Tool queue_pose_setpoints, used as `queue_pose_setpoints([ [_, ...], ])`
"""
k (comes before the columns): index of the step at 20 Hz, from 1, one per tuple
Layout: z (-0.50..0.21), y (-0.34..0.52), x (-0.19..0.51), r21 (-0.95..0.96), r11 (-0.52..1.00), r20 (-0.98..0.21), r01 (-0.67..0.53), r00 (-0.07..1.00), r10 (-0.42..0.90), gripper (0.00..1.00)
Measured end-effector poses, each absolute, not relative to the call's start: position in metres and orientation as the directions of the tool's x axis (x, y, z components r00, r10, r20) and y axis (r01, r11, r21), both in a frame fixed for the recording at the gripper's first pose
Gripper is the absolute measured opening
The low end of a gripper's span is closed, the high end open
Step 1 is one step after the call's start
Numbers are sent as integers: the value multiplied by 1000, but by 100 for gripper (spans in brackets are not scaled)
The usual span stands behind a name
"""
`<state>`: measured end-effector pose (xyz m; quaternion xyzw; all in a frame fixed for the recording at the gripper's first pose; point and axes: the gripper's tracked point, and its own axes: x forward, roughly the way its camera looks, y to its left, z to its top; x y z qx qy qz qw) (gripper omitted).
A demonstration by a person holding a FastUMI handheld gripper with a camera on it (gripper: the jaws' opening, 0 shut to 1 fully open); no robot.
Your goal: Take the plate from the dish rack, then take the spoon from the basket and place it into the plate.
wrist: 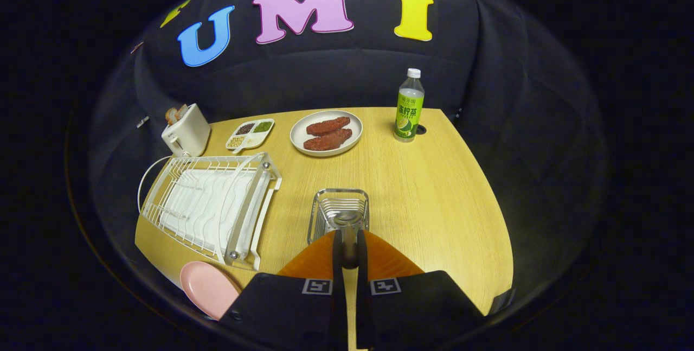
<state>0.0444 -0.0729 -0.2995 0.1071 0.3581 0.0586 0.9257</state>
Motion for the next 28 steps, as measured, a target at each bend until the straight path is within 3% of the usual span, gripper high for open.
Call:
queue_pose_setpoints([
  [8,-205,-65,16,303,947,-542,-110,797,266,10],
  [16,-106,15,-57,319,849,-352,-420,780,518,10],
  [23,-157,128,-119,358,751,-425,-554,620,660,10],
  [28,-204,188,-118,349,721,-427,-599,583,691,10],
])
